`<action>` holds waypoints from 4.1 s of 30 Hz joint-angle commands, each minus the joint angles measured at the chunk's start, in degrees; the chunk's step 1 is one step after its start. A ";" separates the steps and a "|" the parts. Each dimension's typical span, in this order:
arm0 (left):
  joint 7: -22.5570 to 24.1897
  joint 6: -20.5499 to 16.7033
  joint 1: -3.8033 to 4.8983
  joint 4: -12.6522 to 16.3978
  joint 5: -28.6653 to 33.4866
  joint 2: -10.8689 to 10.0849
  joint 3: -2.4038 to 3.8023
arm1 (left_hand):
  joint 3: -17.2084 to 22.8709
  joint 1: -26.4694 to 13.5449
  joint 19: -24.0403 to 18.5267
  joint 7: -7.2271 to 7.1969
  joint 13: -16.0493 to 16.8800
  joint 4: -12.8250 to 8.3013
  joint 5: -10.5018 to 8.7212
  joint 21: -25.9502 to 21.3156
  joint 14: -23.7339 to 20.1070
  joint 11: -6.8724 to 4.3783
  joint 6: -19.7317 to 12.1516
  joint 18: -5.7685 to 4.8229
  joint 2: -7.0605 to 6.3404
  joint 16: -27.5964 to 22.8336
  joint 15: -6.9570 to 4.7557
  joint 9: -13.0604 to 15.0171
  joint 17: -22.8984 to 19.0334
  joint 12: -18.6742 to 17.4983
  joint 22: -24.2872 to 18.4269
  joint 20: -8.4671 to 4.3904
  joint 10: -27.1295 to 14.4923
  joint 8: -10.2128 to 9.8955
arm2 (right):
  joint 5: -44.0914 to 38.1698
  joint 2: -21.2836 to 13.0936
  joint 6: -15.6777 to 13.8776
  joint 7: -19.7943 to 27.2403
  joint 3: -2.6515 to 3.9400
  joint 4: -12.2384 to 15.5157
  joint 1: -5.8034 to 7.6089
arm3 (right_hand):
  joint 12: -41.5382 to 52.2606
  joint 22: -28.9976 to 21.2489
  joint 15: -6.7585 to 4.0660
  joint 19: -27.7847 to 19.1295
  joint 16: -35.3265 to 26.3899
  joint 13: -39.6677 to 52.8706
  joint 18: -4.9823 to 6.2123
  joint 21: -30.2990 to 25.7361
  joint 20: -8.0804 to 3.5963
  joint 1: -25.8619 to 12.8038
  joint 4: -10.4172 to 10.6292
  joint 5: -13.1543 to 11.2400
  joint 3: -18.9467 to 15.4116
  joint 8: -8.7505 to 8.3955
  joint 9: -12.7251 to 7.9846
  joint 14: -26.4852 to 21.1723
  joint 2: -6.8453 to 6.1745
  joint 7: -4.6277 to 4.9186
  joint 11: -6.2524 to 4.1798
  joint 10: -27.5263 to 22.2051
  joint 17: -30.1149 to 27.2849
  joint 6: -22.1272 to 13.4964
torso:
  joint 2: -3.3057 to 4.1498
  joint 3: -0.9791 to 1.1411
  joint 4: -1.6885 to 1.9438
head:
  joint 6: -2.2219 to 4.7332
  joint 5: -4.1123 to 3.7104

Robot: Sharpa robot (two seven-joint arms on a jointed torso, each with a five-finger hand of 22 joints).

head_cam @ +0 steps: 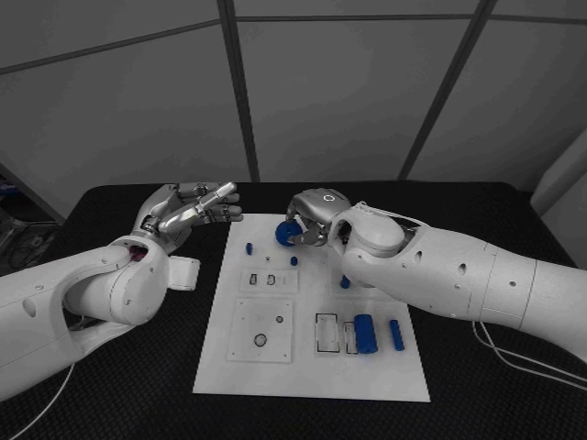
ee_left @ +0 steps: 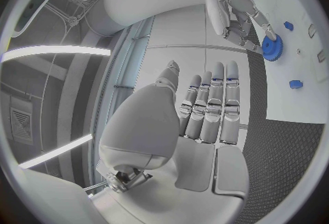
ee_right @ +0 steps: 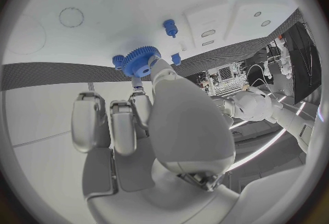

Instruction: Assemble the parts on the task board

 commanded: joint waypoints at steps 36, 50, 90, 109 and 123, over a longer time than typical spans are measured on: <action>-0.08 0.99 0.09 -0.09 -0.11 0.15 0.07 | 0.18 -0.09 0.24 -0.03 -0.08 -0.44 -0.21 0.21 -0.26 0.01 -0.39 -0.58 0.45 -0.33 0.32 -0.07 0.10 -0.16 -0.09 0.20 -0.66 -0.24 | 1.37 2.08 4.39 0.28 -0.03 -2.92 0.03 | -3.36 -0.16 1.68 -0.09 0.58 -3.59 -0.75 -0.15 1.89 -7.21 2.99 -8.29 -0.05 -4.67 -0.64 5.03 -4.72 1.24 2.39 -3.53 11.00 -6.84 | -0.03 0.04 -0.11 | -0.24 0.02; -0.68 0.89 0.09 -0.11 -0.11 0.13 0.07 | 0.23 -0.12 0.25 0.14 -0.09 -0.63 -0.21 0.25 -0.35 0.14 -0.69 -0.59 0.43 -0.60 0.40 -0.09 0.16 -0.20 -0.10 0.24 -1.01 -0.29 | 2.99 1.59 5.74 0.04 -0.03 -2.91 0.03 | -1.85 0.47 1.35 0.21 0.81 -2.01 -0.85 0.17 1.67 -13.03 2.84 -3.72 1.55 -3.19 -0.24 5.15 0.83 0.72 1.95 -2.53 11.57 -3.53 | -0.06 0.02 -0.05 | -0.29 0.02; -0.87 1.59 0.09 0.00 -0.51 -0.70 0.06 | 1.14 -0.10 -0.81 -0.59 0.16 -1.70 -0.29 0.09 0.14 -0.62 1.13 -0.60 0.86 -1.75 0.07 0.11 0.77 0.62 -0.34 0.19 1.81 0.25 | 30.83 -23.68 -7.11 22.48 -0.08 9.88 0.03 | -1.41 0.16 0.72 -0.06 0.41 -1.25 -0.76 -0.08 1.14 -3.82 -6.09 -4.05 4.35 -3.47 -0.41 4.95 -3.37 0.00 1.19 -1.77 10.83 -0.37 | -0.21 0.62 -1.41 | 0.91 -1.52; -1.06 2.11 0.07 -0.56 -1.11 0.03 0.04 | 1.37 -0.26 -2.67 -0.70 0.09 -2.10 -0.36 -0.67 0.19 -0.76 1.68 -0.68 0.45 -2.43 0.13 0.03 1.04 0.34 -0.74 0.41 3.00 0.03 | 31.98 -25.63 -2.61 22.16 -0.12 4.69 -1.01 | -3.54 -1.49 1.01 -1.07 0.07 -3.35 -0.44 -1.01 1.26 -3.35 -6.84 -2.60 3.48 -5.94 -0.78 4.80 -4.33 0.55 1.64 -3.40 10.26 -3.89 | -0.14 0.38 -1.22 | 0.43 -2.25; -0.98 2.07 0.06 -0.84 -1.12 0.11 0.04 | 1.40 -0.30 -3.01 -0.67 0.07 -2.15 -0.37 -0.83 0.10 -0.73 1.65 -0.69 0.41 -2.59 0.19 0.01 1.05 0.22 -0.83 0.48 2.98 -0.03 | 30.90 -24.30 -0.10 20.92 -0.12 2.15 -2.58 | -3.72 -1.70 1.10 -1.18 0.10 -3.54 -0.39 -1.15 1.37 -3.45 -6.65 -2.70 2.87 -6.57 -0.74 4.83 -4.46 0.64 1.74 -3.58 10.37 -5.09 | -0.21 0.43 -1.26 | -0.13 -1.92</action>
